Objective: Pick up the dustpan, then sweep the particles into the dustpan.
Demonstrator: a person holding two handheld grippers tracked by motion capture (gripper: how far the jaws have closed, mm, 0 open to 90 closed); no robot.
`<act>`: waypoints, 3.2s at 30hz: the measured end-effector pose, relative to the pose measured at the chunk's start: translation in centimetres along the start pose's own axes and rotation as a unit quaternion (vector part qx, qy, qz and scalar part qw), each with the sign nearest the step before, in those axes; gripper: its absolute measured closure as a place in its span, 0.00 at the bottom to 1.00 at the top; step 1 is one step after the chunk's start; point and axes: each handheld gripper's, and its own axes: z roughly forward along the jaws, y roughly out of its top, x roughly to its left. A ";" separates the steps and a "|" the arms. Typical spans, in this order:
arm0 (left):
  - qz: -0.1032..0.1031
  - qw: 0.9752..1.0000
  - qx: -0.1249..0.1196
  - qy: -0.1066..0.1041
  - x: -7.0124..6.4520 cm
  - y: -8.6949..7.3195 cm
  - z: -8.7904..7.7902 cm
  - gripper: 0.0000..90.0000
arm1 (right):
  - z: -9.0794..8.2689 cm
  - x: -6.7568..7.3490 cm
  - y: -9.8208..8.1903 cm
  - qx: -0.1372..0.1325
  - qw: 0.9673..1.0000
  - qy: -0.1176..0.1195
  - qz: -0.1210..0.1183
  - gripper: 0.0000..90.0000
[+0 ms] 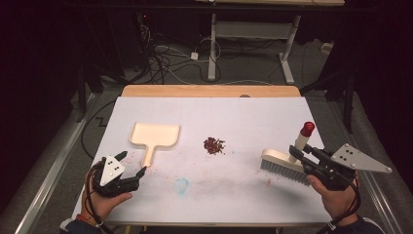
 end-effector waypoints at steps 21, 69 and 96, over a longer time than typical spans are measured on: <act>-0.098 0.994 0.053 -0.002 1.1 2.6 1.2 0.24 | 0.1 0.1 0.0 -0.008 1.000 -0.026 0.001 0.78; -0.091 0.979 0.178 -0.047 3.0 5.5 7.0 0.72 | 1.2 -0.3 -0.6 0.012 1.000 -0.021 0.018 0.78; -0.008 0.963 0.229 -0.142 -2.9 3.5 4.1 0.71 | 7.1 -0.9 1.4 0.000 0.998 -0.050 0.040 0.78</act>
